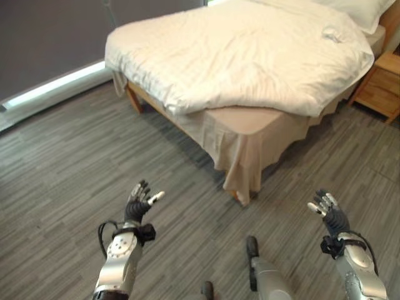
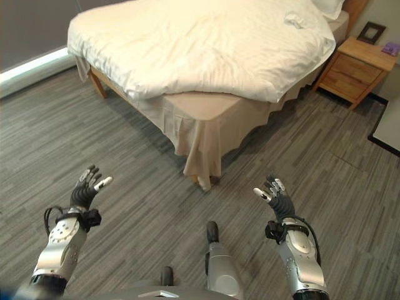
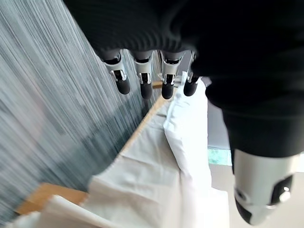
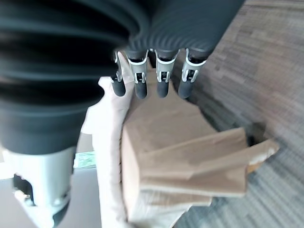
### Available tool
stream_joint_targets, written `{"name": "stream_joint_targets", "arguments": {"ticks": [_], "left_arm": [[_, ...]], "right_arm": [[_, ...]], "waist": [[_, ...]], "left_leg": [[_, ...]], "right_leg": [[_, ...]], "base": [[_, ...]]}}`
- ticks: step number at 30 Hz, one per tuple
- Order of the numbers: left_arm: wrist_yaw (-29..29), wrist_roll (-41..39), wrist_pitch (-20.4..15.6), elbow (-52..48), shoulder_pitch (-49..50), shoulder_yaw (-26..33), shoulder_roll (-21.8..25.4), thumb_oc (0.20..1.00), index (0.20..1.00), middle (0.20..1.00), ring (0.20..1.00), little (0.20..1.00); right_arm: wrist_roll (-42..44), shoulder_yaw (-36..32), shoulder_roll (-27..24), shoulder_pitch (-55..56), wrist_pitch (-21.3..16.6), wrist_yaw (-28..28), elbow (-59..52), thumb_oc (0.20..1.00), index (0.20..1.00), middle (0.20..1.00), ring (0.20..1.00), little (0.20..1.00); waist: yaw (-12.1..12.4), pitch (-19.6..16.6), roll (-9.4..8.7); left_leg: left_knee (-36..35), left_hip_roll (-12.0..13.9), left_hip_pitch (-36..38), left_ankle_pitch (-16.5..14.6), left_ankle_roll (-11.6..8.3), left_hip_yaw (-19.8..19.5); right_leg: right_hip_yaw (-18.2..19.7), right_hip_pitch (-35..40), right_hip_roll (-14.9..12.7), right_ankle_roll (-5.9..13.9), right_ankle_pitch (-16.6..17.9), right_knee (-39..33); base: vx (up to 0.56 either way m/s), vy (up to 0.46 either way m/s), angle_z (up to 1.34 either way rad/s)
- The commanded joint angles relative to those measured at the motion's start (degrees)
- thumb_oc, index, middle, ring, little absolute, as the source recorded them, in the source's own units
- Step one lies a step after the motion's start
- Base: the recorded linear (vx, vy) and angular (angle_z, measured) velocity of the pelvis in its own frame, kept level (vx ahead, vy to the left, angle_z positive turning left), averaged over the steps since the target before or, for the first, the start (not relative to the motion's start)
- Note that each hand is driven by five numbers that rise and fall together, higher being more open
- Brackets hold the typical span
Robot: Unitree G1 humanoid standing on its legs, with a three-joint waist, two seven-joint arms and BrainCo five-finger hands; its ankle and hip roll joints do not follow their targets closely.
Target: Making the bed.
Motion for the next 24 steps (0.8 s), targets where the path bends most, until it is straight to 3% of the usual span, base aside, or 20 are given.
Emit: {"name": "stream_joint_targets", "arguments": {"ticks": [1,2,3,4,5,6,8,10,11,12,13,15,17,18,21,24], "left_arm": [[0.73,-0.95,-5.09,-2.91,-2.31,1.94,1.52,1.0,1.0,1.0,1.0,1.0],[1.94,-3.47,-5.48,-1.88,-2.72,2.03,-0.06,1.0,1.0,1.0,1.0,1.0],[2.87,-4.89,-5.58,-3.15,-2.97,2.88,-0.92,1.0,1.0,1.0,1.0,1.0],[2.86,-4.9,-5.54,-3.2,-3.0,2.86,-0.86,1.0,1.0,1.0,1.0,1.0],[2.85,-5.96,-5.86,-3.08,-3.25,2.56,-0.75,1.0,1.0,1.0,1.0,1.0],[2.86,-5.96,-5.85,-3.08,-3.32,2.57,-0.77,1.0,1.0,1.0,1.0,1.0],[3.01,-5.95,-5.67,-2.6,-3.74,2.55,-0.78,1.0,1.0,1.0,1.0,1.0],[3.42,-7.1,-5.76,-1.51,-3.69,2.31,-1.01,1.0,1.0,1.0,1.0,1.0],[3.43,-7.43,-6.01,-0.37,-3.33,2.38,-1.15,1.0,1.0,1.0,1.0,1.0],[3.43,-7.43,-6.03,-0.35,-3.35,2.36,-1.13,1.0,1.0,1.0,1.0,1.0],[3.44,-7.33,-6.16,-0.08,-3.04,2.58,-1.17,1.0,1.0,1.0,1.0,1.0],[3.39,-7.18,-6.36,0.26,-2.69,2.99,-1.22,1.0,1.0,1.0,1.0,1.0],[3.48,-6.63,-6.41,0.49,-2.45,3.37,-1.06,1.0,1.0,1.0,1.0,1.0],[3.2,-5.38,-6.24,-0.45,-1.84,4.25,-0.76,1.0,1.0,1.0,1.0,1.0],[3.38,-3.75,-6.31,-0.93,-2.62,4.59,-0.23,1.0,1.0,1.0,1.0,1.0],[3.86,-1.83,-6.46,-1.87,-4.4,4.58,1.74,1.0,1.0,1.0,1.0,1.0]], "right_arm": [[-1.62,-1.89,-4.35,-1.92,-3.68,0.12,-1.06,1.0,1.0,1.0,1.0,1.0],[-1.34,-2.39,-5.2,-3.12,-3.95,-1.43,0.33,1.0,1.0,1.0,1.0,1.0],[2.6,-3.06,-5.55,-4.15,-5.04,-2.45,-0.08,1.0,1.0,1.0,1.0,1.0],[2.65,-3.1,-5.51,-4.18,-5.07,-2.42,-0.04,1.0,1.0,1.0,1.0,1.0],[2.77,-3.16,-7.0,-5.97,-5.98,-3.65,1.49,1.0,1.0,1.0,1.0,1.0],[2.77,-3.14,-7.04,-6.11,-6.03,-3.67,1.62,1.0,1.0,1.0,1.0,1.0],[2.15,-3.9,-8.13,-6.55,-5.7,-4.81,1.43,1.0,1.0,1.0,1.0,1.0],[3.59,-5.28,-9.11,-7.12,-6.11,-5.12,0.22,1.0,1.0,1.0,1.0,1.0],[2.77,-6.24,-9.51,-6.27,-6.34,-4.92,0.09,1.0,1.0,1.0,1.0,1.0],[2.77,-6.27,-9.48,-6.26,-6.33,-4.92,0.06,1.0,1.0,1.0,1.0,1.0],[1.97,-6.51,-9.59,-5.89,-6.37,-4.75,0.19,1.0,1.0,1.0,1.0,1.0],[0.35,-7.11,-9.44,-5.2,-6.16,-4.51,-0.01,1.0,1.0,1.0,1.0,1.0],[-0.47,-7.35,-9.33,-4.97,-6.25,-4.51,0.25,1.0,1.0,1.0,1.0,1.0],[-1.37,-8.02,-8.54,-4.43,-5.64,-3.73,-0.03,1.0,1.0,1.0,1.0,1.0],[-1.55,-8.48,-7.24,-3.99,-5.88,-4.05,-0.55,1.0,1.0,1.0,1.0,1.0],[-1.32,-8.0,-5.45,-4.66,-6.27,-4.72,-0.06,1.0,1.0,1.0,1.0,1.0]], "waist": [[-2.62,-3.29,1.46],[-2.86,-3.95,1.72],[-1.67,-2.53,-0.71],[-1.81,-2.5,-0.61],[-0.12,-1.14,-2.4],[0.01,-0.9,-2.22],[0.84,-0.24,-2.5],[2.31,-0.07,-2.75],[2.83,-0.41,-2.56],[2.8,-0.47,-2.82],[3.44,-0.72,-2.45],[4.25,-1.56,-1.79],[4.95,-1.91,-1.4],[5.43,-2.99,-1.0],[5.1,-3.91,-1.25],[5.01,-4.79,-1.65]], "left_leg": [[-0.53,3.24,16.84,-1.34,-3.93,1.37],[15.99,6.15,10.75,9.34,-7.23,2.04],[31.51,6.31,1.05,14.35,-6.17,4.14],[32.77,6.41,0.23,13.86,-6.11,3.86],[37.86,6.43,-4.43,13.28,-4.12,5.7],[38.2,6.64,-4.34,12.97,-4.08,5.79],[37.66,7.43,-7.11,12.34,-4.12,7.32],[28.67,6.3,-11.11,9.55,-4.02,8.49],[18.87,4.99,-11.31,9.01,-4.04,7.64],[18.03,4.68,-11.04,9.66,-3.99,7.73],[12.23,3.57,-11.58,9.41,-3.94,6.45],[4.13,1.55,-11.3,12.31,-4.06,4.52],[0.7,0.49,-11.8,14.27,-4.49,2.82],[-0.82,-0.11,-11.53,15.21,-4.73,1.53],[-0.67,-0.28,-10.31,14.35,-4.48,2.08],[-0.93,-1.13,-8.94,12.22,-2.48,3.77]], "right_leg": [[-0.65,0.84,3.94,-0.5,13.43,-6.4],[-0.34,3.76,4.96,-3.16,11.87,-4.47],[-0.08,8.41,4.17,-6.33,10.31,-5.24],[-0.27,8.29,4.2,-6.28,10.42,-5.32],[0.54,11.6,4.49,-8.28,8.29,-5.83],[0.62,11.76,4.68,-8.27,8.22,-5.83],[0.98,13.51,4.45,-8.51,7.52,-5.99],[1.15,16.69,3.4,-8.23,5.35,-6.08],[1.13,17.99,2.87,-7.86,3.7,-6.0],[1.13,17.88,2.59,-7.83,3.77,-5.99],[1.2,19.3,2.87,-7.63,2.96,-6.17],[1.66,21.42,3.74,-7.49,1.68,-6.61],[2.33,22.87,4.34,-7.44,0.84,-6.99],[4.45,25.16,4.88,-7.44,-0.94,-6.93],[5.29,26.2,3.98,-7.12,-1.64,-7.35],[7.09,24.8,1.82,-5.11,-2.15,-3.75]], "base": [[0.44,-0.286,0.55],[0.56,-0.469,0.54],[0.54,-0.461,0.38],[0.46,-0.456,0.58],[0.2,-0.19,0.45],[0.32,-0.247,0.0],[0.21,-0.06,-0.4],[0.45,0.023,0.0],[0.34,0.079,0.07],[0.37,0.089,0.04],[0.25,0.046,-0.07],[0.31,0.054,0.07],[0.39,0.093,-0.08],[0.49,0.137,-0.4],[0.34,0.165,-0.45],[0.26,0.237,-0.35]]}}
